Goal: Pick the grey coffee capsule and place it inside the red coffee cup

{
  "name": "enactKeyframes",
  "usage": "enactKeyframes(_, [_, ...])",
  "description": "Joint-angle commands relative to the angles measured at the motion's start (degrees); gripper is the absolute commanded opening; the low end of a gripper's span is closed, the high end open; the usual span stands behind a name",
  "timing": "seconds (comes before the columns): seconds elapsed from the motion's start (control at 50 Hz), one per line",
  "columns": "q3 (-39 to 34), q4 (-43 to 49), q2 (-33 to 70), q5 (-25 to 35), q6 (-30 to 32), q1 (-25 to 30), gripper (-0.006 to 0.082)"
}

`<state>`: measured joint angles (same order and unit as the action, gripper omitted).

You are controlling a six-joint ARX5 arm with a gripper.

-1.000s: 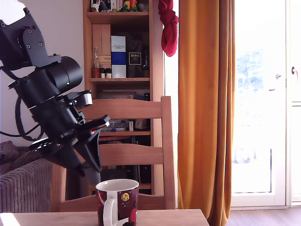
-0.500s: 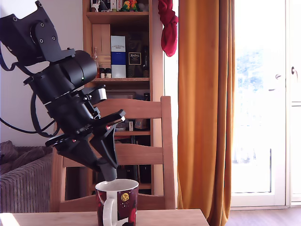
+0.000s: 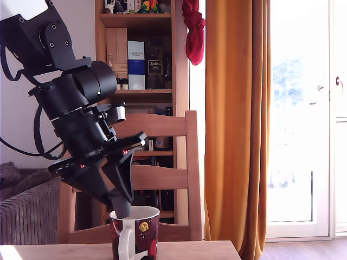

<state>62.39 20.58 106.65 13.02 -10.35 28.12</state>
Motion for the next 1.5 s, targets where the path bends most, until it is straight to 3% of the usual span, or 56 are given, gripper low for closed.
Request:
enactKeyframes(0.0, [0.46, -0.39, 0.09, 0.02, -0.11, 0.2, 0.0473])
enactKeyframes(0.12, [0.46, -0.22, 0.09, 0.04, -0.17, 0.2, 0.0468])
enactKeyframes(0.18, [0.48, -0.26, 0.09, 0.04, -0.13, 0.2, 0.0424])
enactKeyframes(0.22, [0.66, -0.26, 0.07, 0.02, -0.13, 0.17, 0.0346])
enactKeyframes(0.34, [1.77, -0.33, -0.79, 0.02, 0.74, -0.07, -0.0034])
enactKeyframes(0.68, [1.97, 2.27, -12.63, -12.35, 6.23, -1.09, -0.002])
enactKeyframes(0.82, [1.79, 4.52, -16.72, -14.29, 8.22, -3.39, -0.002])
enactKeyframes(1.12, [-1.7, 5.2, -23.47, -13.66, 11.76, -11.45, -0.002])
enactKeyframes(1.48, [-13.0, -0.7, -34.47, -10.38, 13.44, -21.7, -0.002])
